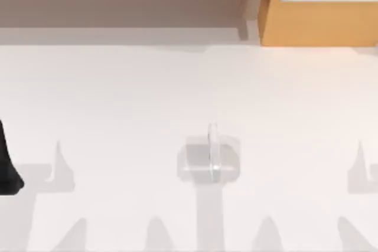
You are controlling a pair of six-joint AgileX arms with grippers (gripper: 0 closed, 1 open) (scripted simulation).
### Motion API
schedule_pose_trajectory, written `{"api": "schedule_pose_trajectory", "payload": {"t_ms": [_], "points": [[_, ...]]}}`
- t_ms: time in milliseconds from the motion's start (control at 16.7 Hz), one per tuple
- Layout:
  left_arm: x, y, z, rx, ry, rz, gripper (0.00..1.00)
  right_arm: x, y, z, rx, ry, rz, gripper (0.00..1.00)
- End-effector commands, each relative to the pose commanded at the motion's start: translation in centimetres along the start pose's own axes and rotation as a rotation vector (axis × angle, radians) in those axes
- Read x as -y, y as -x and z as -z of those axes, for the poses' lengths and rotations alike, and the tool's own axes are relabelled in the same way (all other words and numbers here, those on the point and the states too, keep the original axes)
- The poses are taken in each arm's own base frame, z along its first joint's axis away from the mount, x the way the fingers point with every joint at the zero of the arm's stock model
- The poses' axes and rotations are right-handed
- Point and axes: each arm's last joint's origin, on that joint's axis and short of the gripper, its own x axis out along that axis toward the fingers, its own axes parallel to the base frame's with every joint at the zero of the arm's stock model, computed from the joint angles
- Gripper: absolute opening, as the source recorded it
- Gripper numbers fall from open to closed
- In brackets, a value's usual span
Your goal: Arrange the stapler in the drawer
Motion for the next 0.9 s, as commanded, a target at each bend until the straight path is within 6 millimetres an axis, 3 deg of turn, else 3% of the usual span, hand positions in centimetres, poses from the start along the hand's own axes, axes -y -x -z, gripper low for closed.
{"api": "schedule_pose_trajectory", "payload": {"t_ms": [240,540,720,900], "points": [[0.0,0.0,0.0,0.0,0.0,0.0,1.0,0.0,-0.1,-0.4,0.004,0.024,0.0,1.0],[0.0,0.0,0.0,0.0,0.0,0.0,1.0,-0.2,-1.6,-3.7,0.022,0.218,0.0,1.0],[0.0,0.0,0.0,0.0,0.0,0.0,1.0,-0.5,-4.1,-6.3,0.033,0.403,0.002,1.0],[0.0,0.0,0.0,0.0,0.0,0.0,1.0,-1.0,-8.0,-8.3,0.041,0.614,0.005,1.0]]}}
